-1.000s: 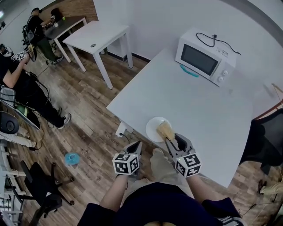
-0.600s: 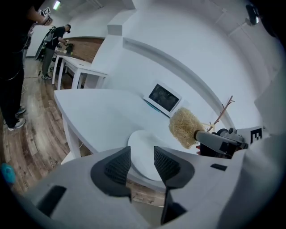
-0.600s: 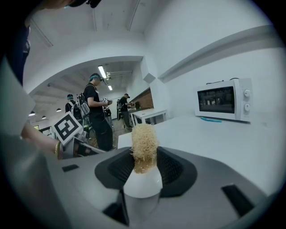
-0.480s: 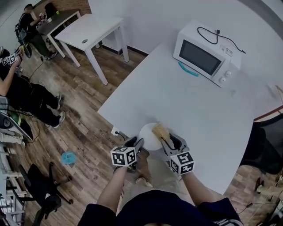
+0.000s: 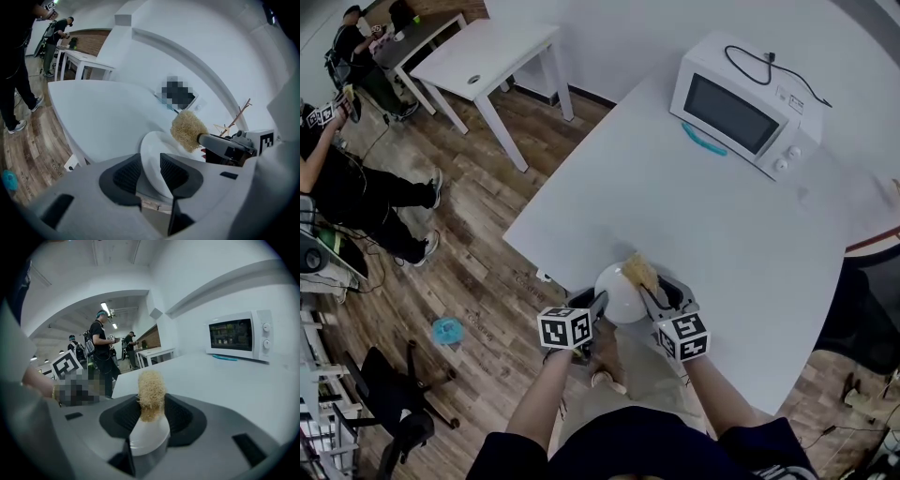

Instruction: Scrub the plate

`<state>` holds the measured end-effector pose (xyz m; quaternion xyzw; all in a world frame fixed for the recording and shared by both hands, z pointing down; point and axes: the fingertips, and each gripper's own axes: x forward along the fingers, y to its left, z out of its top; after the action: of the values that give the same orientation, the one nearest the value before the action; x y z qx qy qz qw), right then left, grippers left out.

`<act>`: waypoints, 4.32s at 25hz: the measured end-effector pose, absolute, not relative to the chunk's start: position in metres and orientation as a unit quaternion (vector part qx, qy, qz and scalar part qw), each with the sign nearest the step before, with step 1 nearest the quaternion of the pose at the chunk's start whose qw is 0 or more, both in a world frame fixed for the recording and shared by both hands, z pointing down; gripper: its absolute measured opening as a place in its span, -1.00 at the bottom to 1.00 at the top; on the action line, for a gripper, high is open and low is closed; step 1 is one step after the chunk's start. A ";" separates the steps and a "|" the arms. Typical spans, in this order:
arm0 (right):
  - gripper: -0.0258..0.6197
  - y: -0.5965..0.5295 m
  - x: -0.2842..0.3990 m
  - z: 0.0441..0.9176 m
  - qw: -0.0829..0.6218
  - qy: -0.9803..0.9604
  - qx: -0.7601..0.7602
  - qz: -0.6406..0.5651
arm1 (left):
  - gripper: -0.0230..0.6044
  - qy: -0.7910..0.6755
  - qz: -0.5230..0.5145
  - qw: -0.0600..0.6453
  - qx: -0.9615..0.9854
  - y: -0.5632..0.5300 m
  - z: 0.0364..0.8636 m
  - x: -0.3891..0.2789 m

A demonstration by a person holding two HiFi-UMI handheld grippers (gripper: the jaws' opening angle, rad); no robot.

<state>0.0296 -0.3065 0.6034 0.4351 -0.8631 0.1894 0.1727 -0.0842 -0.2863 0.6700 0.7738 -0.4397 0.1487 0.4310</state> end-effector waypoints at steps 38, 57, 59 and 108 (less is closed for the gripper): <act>-0.43 -0.261 -0.014 0.636 0.243 -0.876 0.374 0.182 | -0.69 -0.449 0.157 0.401 0.783 -0.288 0.674 -0.091; -0.43 -0.273 0.036 0.634 0.278 -0.863 0.393 0.156 | -0.69 -0.455 0.160 0.394 0.782 -0.289 0.674 -0.091; -0.43 -0.280 0.037 0.633 0.279 -0.862 0.394 0.151 | -0.69 -0.455 0.161 0.394 0.782 -0.289 0.675 -0.091; -0.43 -0.248 0.028 0.635 0.269 -0.859 0.389 0.194 | -0.69 -0.464 0.151 0.391 0.780 -0.291 0.674 -0.091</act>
<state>0.0285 -0.2480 0.6349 0.3895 -0.8593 0.1936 0.2693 -0.0907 -0.2908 0.6743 0.7802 -0.4641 0.1509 0.3912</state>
